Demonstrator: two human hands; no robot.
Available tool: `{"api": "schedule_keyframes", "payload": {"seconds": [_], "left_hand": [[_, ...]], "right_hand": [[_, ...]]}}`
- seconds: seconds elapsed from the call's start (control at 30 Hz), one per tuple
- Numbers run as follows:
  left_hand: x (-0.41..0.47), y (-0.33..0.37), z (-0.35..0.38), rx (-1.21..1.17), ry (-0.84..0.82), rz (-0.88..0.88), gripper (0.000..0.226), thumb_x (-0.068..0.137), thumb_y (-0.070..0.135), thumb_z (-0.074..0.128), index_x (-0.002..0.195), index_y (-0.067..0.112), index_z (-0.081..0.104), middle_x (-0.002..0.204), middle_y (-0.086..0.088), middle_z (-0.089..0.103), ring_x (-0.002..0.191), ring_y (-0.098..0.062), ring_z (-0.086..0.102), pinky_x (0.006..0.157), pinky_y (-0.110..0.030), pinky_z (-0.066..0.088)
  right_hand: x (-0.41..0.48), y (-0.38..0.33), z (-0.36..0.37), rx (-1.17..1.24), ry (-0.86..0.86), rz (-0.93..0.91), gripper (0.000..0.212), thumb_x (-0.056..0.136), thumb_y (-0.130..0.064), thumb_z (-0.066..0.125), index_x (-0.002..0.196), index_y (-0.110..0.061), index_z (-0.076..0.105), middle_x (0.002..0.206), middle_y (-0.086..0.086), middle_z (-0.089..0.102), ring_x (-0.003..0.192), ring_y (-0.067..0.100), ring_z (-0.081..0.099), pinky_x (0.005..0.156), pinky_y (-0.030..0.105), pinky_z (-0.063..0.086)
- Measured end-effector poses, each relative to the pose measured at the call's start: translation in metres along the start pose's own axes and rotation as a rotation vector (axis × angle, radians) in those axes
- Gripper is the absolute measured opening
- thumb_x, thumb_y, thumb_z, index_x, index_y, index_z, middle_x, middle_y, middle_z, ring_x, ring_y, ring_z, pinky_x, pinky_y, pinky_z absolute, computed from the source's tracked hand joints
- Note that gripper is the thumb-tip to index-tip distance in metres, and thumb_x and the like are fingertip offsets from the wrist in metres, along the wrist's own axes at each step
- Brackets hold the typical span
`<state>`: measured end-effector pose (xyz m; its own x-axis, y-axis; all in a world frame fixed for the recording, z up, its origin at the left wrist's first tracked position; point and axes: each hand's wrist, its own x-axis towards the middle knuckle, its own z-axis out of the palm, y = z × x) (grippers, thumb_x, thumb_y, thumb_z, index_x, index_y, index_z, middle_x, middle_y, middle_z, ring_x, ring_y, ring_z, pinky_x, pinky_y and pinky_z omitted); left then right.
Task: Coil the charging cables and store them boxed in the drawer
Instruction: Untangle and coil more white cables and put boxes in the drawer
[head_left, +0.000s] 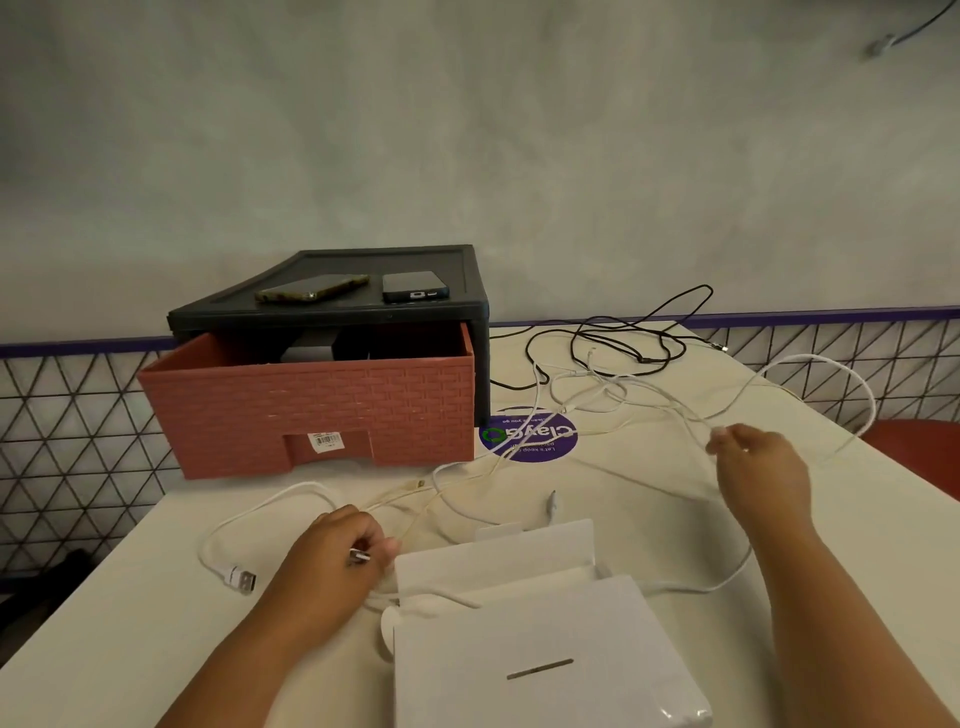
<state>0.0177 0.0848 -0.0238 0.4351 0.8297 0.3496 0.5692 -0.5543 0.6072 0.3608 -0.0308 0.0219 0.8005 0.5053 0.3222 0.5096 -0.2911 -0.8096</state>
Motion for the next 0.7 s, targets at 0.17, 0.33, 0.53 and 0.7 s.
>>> {"api": "schedule_keyframes", "payload": {"seconds": [0.17, 0.33, 0.53, 0.7], "left_hand": [[-0.001, 0.012, -0.002, -0.229, 0.094, -0.09, 0.024, 0.085, 0.013, 0.066, 0.068, 0.029, 0.059, 0.057, 0.008, 0.06, 0.055, -0.004, 0.05, 0.054, -0.014, 0.037], [-0.002, 0.023, -0.007, -0.369, 0.126, -0.102, 0.041, 0.086, 0.0, 0.06, 0.076, 0.04, 0.063, 0.071, 0.011, 0.07, 0.064, -0.002, 0.059, 0.058, -0.008, 0.04], [-0.001, 0.028, -0.011, -0.704, 0.043, -0.202, 0.023, 0.076, 0.008, 0.071, 0.066, 0.027, 0.076, 0.078, 0.008, 0.074, 0.073, 0.005, 0.063, 0.068, -0.007, 0.045], [-0.002, 0.029, -0.014, -0.992, 0.121, -0.174, 0.021, 0.08, 0.014, 0.061, 0.077, 0.025, 0.078, 0.09, 0.0, 0.075, 0.091, -0.006, 0.067, 0.086, -0.021, 0.048]], "right_hand": [[-0.003, 0.001, 0.011, -0.172, -0.174, 0.001, 0.022, 0.091, -0.019, 0.054, 0.095, -0.01, 0.073, 0.101, 0.018, 0.067, 0.095, 0.036, 0.056, 0.075, 0.032, 0.039], [-0.002, 0.003, 0.016, -0.231, -0.216, -0.006, 0.019, 0.09, -0.019, 0.057, 0.1, -0.015, 0.072, 0.112, 0.012, 0.066, 0.104, 0.033, 0.055, 0.077, 0.029, 0.039], [-0.001, 0.001, 0.014, -0.238, -0.221, 0.022, 0.033, 0.086, -0.01, 0.051, 0.114, -0.017, 0.066, 0.119, 0.011, 0.062, 0.104, 0.032, 0.055, 0.082, 0.03, 0.04], [-0.008, -0.01, 0.011, -0.098, -0.2, -0.091, 0.043, 0.084, -0.009, 0.052, 0.124, -0.023, 0.058, 0.118, 0.006, 0.058, 0.106, 0.025, 0.053, 0.094, 0.034, 0.038]]}}
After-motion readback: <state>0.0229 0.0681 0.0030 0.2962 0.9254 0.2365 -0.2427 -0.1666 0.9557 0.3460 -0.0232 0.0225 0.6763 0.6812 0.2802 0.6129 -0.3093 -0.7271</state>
